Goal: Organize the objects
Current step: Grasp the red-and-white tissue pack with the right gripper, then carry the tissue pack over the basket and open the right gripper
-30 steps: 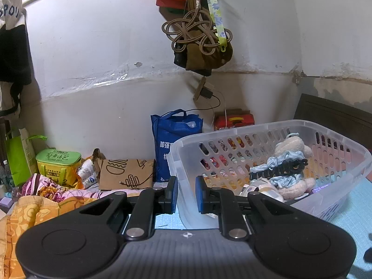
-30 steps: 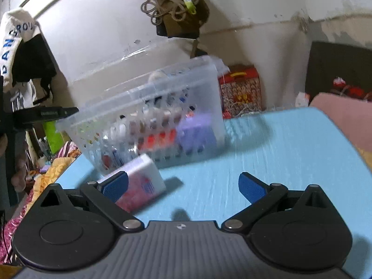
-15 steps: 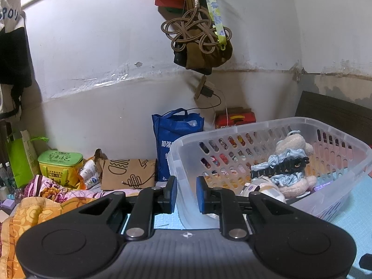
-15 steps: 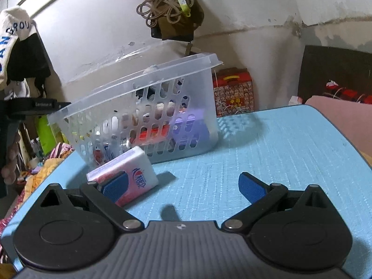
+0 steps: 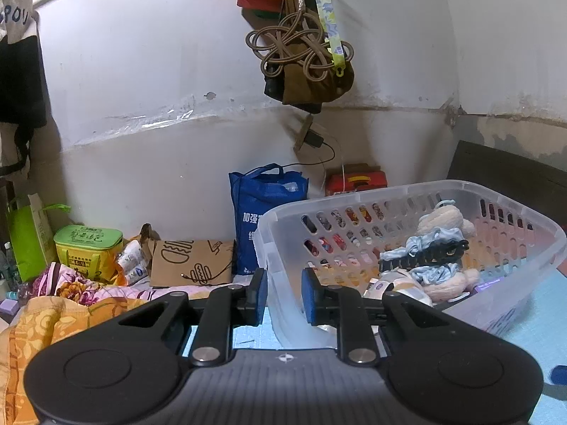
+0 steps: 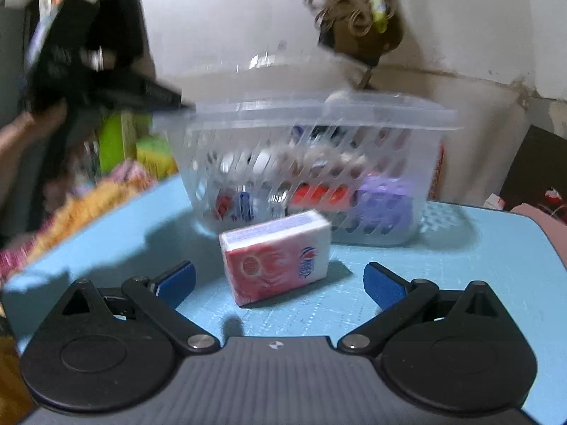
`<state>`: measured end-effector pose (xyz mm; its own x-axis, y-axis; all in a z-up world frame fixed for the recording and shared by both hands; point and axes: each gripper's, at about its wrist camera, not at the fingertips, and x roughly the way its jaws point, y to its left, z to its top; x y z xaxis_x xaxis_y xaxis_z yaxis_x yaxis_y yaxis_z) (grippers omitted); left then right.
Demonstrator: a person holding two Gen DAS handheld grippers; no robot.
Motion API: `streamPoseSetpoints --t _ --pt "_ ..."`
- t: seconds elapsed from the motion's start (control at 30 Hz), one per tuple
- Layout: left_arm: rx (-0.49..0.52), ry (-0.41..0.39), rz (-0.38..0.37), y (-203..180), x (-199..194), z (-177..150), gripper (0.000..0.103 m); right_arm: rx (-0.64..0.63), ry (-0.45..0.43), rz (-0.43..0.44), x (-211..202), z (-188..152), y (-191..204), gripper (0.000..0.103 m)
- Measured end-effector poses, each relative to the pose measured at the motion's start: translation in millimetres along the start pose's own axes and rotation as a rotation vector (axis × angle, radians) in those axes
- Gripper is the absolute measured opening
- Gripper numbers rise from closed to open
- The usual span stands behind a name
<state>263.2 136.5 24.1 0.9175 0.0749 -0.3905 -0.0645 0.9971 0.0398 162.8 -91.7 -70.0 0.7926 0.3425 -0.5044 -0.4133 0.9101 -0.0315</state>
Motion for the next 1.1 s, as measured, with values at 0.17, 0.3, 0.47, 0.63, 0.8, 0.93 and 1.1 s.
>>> streamPoseSetpoints --t 0.17,0.3,0.47,0.63,0.8,0.93,1.1 --pt "-0.002 0.000 -0.002 -0.1 0.4 0.3 0.025 0.008 0.017 -0.003 16.8 17.3 -2.8 0.103" --pt "-0.003 0.001 -0.004 -0.5 0.4 0.4 0.025 -0.012 0.038 0.003 27.8 24.4 0.5 0.091" --pt "-0.007 0.000 -0.006 -0.2 0.1 -0.3 0.025 -0.019 0.061 0.002 31.0 20.4 1.3 0.072" --pt "-0.006 -0.001 -0.007 0.6 0.1 -0.7 0.025 0.001 0.030 -0.010 13.4 11.1 -5.4 0.070" --pt "-0.005 -0.002 -0.006 0.6 0.1 -0.7 0.025 0.034 0.014 -0.030 -4.5 6.8 -23.4 0.070" --pt "0.001 -0.001 0.002 -1.2 0.8 -0.5 0.026 0.061 0.002 -0.067 -16.5 4.1 -42.1 0.070" --pt "0.002 0.000 0.009 -2.6 1.9 -0.4 0.026 0.144 0.005 -0.044 -22.4 1.5 -62.5 0.070"
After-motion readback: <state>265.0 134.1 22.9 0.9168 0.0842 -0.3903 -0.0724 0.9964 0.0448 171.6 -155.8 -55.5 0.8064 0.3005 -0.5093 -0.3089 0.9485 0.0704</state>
